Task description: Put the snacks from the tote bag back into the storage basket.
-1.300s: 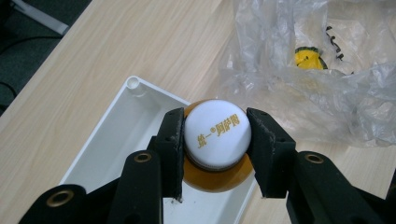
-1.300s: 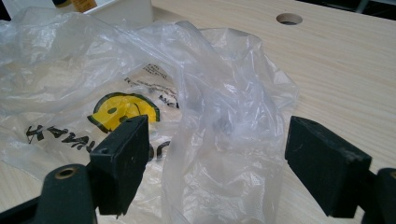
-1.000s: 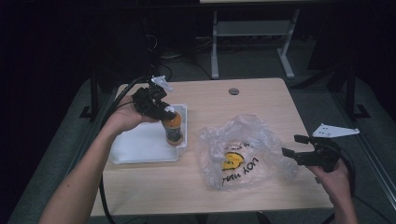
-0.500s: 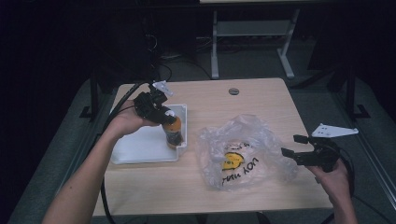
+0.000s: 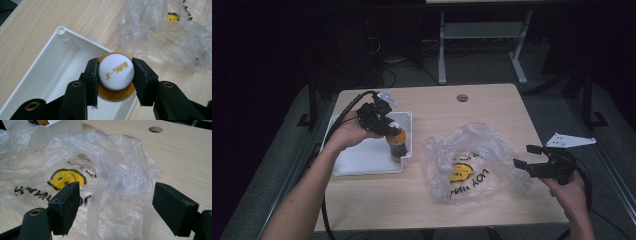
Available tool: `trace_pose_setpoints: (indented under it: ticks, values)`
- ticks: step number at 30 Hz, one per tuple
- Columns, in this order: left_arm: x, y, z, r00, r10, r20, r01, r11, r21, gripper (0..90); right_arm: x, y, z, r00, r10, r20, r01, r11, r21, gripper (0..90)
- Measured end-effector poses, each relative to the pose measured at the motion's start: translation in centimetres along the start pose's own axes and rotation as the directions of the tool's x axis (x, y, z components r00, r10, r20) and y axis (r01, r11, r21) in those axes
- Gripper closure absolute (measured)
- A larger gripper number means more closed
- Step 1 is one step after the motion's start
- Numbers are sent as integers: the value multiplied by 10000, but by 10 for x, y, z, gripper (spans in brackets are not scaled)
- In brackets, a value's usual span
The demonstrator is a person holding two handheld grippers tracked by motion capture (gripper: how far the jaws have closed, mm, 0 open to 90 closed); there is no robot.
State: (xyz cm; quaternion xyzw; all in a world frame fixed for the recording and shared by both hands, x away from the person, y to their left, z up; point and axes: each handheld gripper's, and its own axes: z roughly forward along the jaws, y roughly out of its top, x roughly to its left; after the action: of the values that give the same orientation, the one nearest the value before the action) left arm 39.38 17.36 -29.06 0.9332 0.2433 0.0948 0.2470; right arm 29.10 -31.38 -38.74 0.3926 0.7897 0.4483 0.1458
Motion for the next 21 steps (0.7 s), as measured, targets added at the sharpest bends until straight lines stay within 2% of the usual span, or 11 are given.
trace_pose_setpoints:
  ticks: [14, 17, 21]
  values:
    - [2, -4, 15, 9999, -95, 97, 93, 9997, 223, 591, 1, -2, 1, 10000, -57, -35, 58, 9999, 107, 213]
    - [2, -5, 16, 9997, -201, 136, 198, 9997, 153, 590, 0, -3, 1, 10000, -37, -29, 37, 9999, 97, 214]
    - [1, -4, 16, 9998, -128, 136, 126, 9998, 132, 590, 0, -4, 0, 10000, -35, -35, 35, 9999, 129, 213]
